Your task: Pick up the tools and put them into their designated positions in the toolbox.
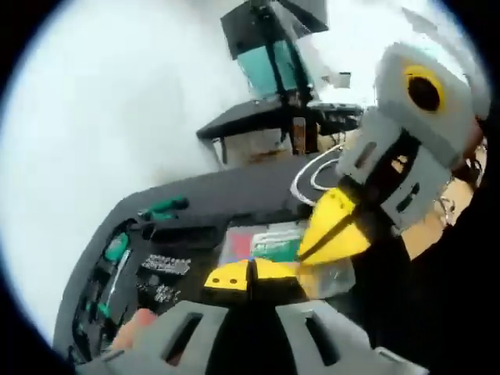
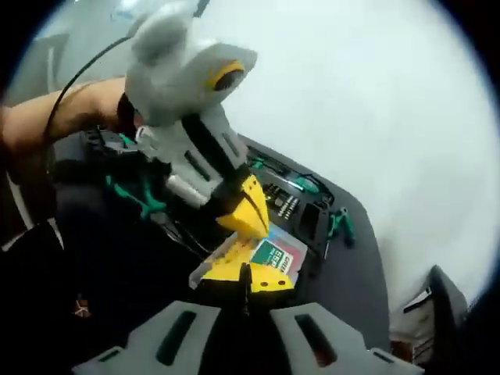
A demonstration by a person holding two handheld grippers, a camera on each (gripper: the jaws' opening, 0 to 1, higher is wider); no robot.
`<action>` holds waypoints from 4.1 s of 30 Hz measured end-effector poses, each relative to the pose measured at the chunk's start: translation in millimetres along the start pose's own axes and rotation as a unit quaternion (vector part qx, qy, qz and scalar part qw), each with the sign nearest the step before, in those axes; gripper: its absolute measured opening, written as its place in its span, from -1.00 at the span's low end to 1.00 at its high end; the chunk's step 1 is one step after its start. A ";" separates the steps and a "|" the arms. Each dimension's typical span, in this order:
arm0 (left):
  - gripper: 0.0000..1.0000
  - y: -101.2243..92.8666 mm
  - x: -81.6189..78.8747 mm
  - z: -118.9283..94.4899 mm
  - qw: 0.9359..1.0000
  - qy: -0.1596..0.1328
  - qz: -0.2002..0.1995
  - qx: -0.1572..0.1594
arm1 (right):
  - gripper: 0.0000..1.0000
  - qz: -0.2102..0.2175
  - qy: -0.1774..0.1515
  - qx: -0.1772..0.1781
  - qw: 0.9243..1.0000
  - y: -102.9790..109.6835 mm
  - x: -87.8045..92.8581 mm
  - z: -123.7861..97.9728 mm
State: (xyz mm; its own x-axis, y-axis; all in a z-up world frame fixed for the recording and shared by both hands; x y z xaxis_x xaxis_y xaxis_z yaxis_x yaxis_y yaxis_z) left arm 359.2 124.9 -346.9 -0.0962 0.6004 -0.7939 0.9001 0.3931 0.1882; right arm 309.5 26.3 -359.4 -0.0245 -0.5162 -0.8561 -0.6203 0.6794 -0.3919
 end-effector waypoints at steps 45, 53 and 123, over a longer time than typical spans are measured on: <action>-1.00 -14.4 17.9 -14.1 0.998 0.019 0.043 0.040 | -1.00 -0.050 0.032 0.028 0.998 0.1 -1.7 36.8; -1.00 -38.0 10.3 -2.8 0.991 0.058 0.055 0.108 | -1.00 -0.032 0.021 0.031 0.999 -5.8 3.2 29.4; -1.00 -11.3 15.2 6.0 0.982 0.061 0.096 0.151 | -1.00 -0.181 0.083 0.086 0.976 30.8 -17.2 32.0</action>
State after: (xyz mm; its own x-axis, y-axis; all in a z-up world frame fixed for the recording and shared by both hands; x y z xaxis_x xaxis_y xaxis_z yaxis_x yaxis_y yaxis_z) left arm 350.2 125.4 -364.5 0.0544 0.7291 -0.6822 0.9898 0.0505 0.1329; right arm 315.9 72.7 -367.5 0.0366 -0.8060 -0.5908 -0.4716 0.5072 -0.7213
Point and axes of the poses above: the point that each gripper's makers call its tool centre point, and the gripper's own axes: z roughly forward along the fingers, y roughly to its left, x roughly out of its underside, the point moved 6 cm from there along -z, roughly backward along the fingers, and after that the axes turned 9 degrees about x, right-handed, at the moved point
